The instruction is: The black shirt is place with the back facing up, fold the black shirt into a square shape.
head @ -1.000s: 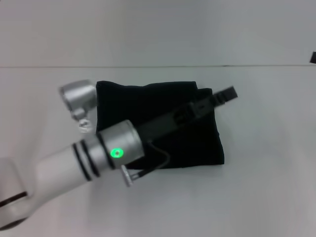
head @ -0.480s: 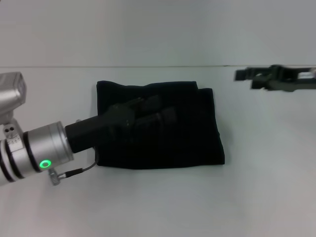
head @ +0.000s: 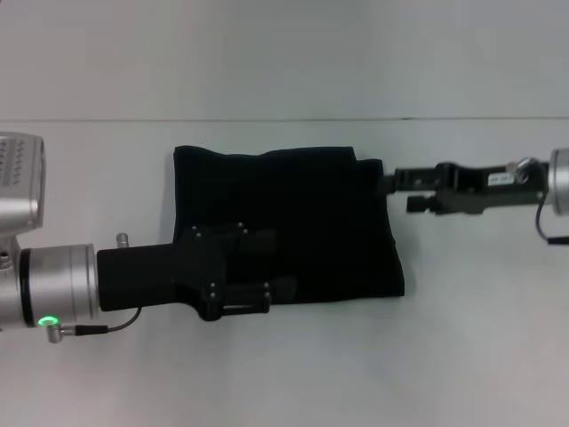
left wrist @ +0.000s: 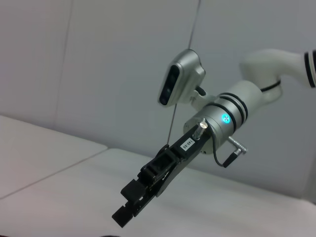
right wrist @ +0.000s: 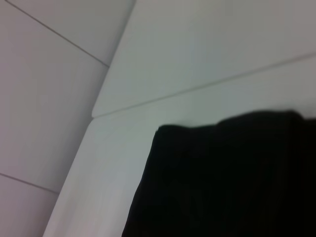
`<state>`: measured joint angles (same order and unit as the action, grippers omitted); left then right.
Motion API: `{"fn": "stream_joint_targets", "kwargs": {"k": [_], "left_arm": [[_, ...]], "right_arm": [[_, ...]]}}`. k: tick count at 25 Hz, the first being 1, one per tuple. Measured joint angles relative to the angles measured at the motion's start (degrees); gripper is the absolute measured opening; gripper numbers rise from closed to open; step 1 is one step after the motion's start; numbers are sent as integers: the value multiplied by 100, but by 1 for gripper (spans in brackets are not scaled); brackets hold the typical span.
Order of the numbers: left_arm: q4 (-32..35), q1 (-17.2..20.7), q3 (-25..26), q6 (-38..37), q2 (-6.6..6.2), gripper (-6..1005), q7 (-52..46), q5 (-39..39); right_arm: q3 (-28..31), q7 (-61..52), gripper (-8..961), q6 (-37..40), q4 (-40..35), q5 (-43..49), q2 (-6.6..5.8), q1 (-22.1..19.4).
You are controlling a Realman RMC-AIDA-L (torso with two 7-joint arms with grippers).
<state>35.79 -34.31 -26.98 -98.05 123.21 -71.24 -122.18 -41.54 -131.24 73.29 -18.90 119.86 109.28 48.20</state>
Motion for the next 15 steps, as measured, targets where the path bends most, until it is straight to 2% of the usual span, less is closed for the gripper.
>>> {"fn": "stream_joint_targets", "kwargs": {"k": [8, 15], "left_arm": [[160, 27, -25, -48, 1, 723, 432, -275], [149, 32, -11, -20, 1, 722, 449, -278]], "right_arm": [[-340, -222, 881, -518, 187, 2, 228, 34], [-372, -261, 879, -853, 208, 1, 341, 60]]}}
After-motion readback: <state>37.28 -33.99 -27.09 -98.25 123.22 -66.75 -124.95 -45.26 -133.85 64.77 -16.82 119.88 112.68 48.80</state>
